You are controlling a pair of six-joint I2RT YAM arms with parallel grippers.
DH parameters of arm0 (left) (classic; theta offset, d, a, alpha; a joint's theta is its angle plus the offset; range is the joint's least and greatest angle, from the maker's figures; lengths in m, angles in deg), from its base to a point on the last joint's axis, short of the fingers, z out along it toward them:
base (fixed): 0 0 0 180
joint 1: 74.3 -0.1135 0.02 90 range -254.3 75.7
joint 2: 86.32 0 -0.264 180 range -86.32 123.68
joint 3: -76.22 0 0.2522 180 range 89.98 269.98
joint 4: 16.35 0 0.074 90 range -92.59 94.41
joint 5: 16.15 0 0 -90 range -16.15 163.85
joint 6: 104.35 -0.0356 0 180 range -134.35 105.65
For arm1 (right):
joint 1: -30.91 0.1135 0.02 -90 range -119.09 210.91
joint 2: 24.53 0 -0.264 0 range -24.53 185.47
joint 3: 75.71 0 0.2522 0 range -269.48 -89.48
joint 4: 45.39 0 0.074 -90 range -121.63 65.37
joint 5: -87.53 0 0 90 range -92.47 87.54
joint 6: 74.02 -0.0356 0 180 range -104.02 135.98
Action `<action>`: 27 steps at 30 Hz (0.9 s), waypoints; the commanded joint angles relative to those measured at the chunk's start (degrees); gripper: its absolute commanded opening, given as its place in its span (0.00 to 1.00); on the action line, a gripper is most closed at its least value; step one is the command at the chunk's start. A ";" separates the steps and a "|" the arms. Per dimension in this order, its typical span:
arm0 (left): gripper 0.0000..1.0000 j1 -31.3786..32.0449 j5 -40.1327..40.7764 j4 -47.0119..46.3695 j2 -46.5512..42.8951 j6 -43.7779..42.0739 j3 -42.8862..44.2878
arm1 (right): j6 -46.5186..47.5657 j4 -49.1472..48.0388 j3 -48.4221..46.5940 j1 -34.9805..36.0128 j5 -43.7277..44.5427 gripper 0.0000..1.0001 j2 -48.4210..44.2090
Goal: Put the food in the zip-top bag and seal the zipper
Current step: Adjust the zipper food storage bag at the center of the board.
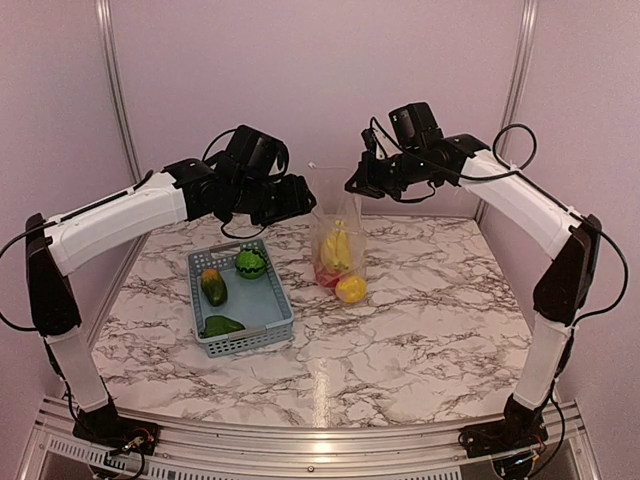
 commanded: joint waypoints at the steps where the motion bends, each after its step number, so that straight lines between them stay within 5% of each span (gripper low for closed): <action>1: 0.60 -1.44 -3.57 0.77 1.77 1.83 -0.03 | 0.86 -0.97 -0.52 0.62 -0.92 0.00 0.59; 8: 0.40 -2.44 -6.67 1.24 4.81 2.78 1.53 | 1.96 0.58 -0.80 1.77 -0.91 0.00 1.21; 13: 0.15 -2.86 -9.39 0.32 6.72 2.46 3.73 | 4.30 8.84 -5.32 2.55 4.53 0.14 4.09; 17: 0.03 -2.91 -9.43 0.77 8.15 3.02 7.80 | 4.87 14.04 -8.89 2.62 8.90 0.06 5.25; 23: 0.00 -2.25 -16.41 -7.29 8.12 8.43 16.14 | 7.19 22.86 -25.57 3.30 25.39 0.00 4.72; 27: 0.00 -1.86 -13.97 -2.30 10.87 8.21 20.98 | 7.60 16.52 -12.38 2.47 26.28 0.00 -2.63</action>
